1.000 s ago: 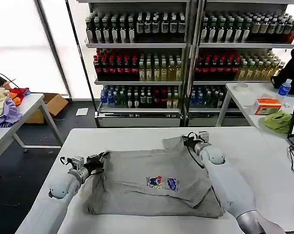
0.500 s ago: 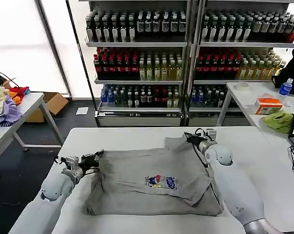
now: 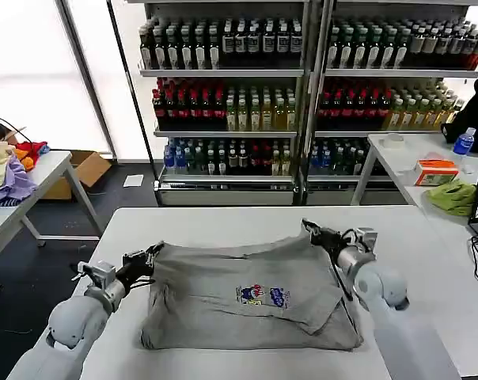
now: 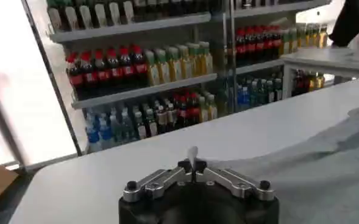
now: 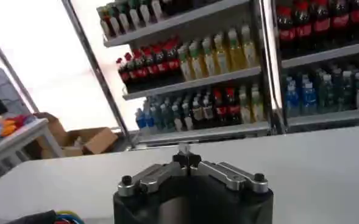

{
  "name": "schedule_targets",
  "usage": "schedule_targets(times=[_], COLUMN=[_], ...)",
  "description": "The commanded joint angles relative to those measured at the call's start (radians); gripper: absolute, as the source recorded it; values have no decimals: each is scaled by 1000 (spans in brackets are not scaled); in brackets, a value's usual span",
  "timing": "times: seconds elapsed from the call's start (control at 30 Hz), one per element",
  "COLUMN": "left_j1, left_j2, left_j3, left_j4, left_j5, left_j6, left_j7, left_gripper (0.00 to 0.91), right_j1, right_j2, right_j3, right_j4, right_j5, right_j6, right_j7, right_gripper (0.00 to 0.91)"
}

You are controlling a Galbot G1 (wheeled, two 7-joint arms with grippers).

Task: Fold and organize the clothes.

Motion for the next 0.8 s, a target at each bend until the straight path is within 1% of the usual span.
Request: schedule_targets(times=[0.03, 0.13, 0.27, 0.3, 0.33, 0.37, 0.4, 0.47, 0.53, 0.6, 0.63, 0.7, 0.73, 0.77, 0.8], left_j1=[360, 453, 525, 534, 541, 547, 550, 555, 553, 549, 548, 549, 554, 555, 560], left_j2=[-11, -30, -64, -70, -79, -89, -96, -111, -126, -139, -147, -159, -167, -173, -183], left_j3=[-173, -218, -240, -236, -231, -226, -221, -213, -216, -234, -254, -282, -300, -302, -302], left_j4=[-264, -308, -328, -321, -311, -302, -297, -289, -297, -311, -324, -333, -343, -344, -341], left_j5=[59, 58, 85, 111, 146, 177, 208, 258, 262, 237, 220, 191, 156, 147, 117], left_j6=[11, 11, 13, 13, 12, 6, 2, 9, 11, 19, 29, 40, 46, 44, 33], left_j7=[-29, -29, -11, 4, 20, 28, 33, 37, 32, 21, 16, -1, -28, -46, -69], left_gripper=[10, 10, 10, 141, 322, 907, 907, 907, 907, 907, 907, 907, 907, 907, 907], right_j1=[-433, -501, -551, -560, -567, -571, -578, -576, -567, -561, -557, -557, -556, -555, -552], right_j2=[-5, 9, 16, 18, 18, 21, 22, 26, 26, 24, 24, 23, 27, 31, 35], right_j3=[191, 213, 220, 215, 209, 202, 195, 190, 203, 215, 228, 265, 288, 293, 298], right_j4=[287, 315, 322, 320, 319, 315, 313, 308, 304, 299, 297, 296, 288, 277, 261], right_j5=[14, 8, -2, -15, -44, -84, -110, -182, -188, -197, -204, -195, -195, -199, -203], right_j6=[10, 21, 28, 29, 28, 30, 36, 37, 41, 76, 116, 186, 250, 283, 345], right_j7=[-32, -34, -33, -34, -33, -41, -52, -59, -66, -67, -73, -107, -130, -137, -142], right_gripper=[0, 0, 0, 0, 20, 242, 907, 907, 907, 907, 907, 907, 907, 907, 907])
